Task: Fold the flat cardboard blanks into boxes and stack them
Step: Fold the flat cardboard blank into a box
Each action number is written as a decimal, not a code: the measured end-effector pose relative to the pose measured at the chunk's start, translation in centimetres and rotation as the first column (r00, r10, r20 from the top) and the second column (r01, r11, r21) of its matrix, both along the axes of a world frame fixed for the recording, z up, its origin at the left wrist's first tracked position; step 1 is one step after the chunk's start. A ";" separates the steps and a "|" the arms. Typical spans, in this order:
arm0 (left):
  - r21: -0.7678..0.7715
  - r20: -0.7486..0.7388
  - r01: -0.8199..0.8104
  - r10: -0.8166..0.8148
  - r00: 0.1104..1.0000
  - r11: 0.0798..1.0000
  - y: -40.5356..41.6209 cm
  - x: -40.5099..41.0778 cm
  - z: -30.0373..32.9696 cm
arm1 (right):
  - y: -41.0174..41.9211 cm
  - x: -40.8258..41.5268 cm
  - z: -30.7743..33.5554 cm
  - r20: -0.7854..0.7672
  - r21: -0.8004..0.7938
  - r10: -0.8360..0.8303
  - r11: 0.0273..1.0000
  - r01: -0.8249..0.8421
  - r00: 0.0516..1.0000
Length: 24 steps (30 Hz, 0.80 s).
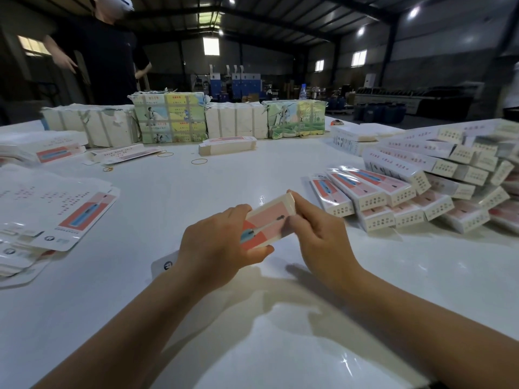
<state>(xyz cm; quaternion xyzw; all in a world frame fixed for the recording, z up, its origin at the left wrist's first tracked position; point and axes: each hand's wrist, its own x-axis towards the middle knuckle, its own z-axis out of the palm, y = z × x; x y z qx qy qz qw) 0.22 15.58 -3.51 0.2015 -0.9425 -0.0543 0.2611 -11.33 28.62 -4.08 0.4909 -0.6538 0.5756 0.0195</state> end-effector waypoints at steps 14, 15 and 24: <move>-0.042 -0.009 -0.066 0.065 0.998 0.997 0.1 -0.1 0.0 | -0.4 1.2 -0.9 -0.055 0.216 0.094 0.973 -0.080 0.994; -0.024 0.018 -0.063 0.063 0.998 0.998 -0.3 0.1 0.0 | -0.4 1.1 -0.8 -0.023 0.226 0.129 0.967 -0.120 0.991; 0.019 0.148 0.069 -0.071 0.986 0.997 -2.8 1.5 -0.1 | 0.0 -0.1 -0.2 -0.583 0.305 0.151 0.951 0.043 0.798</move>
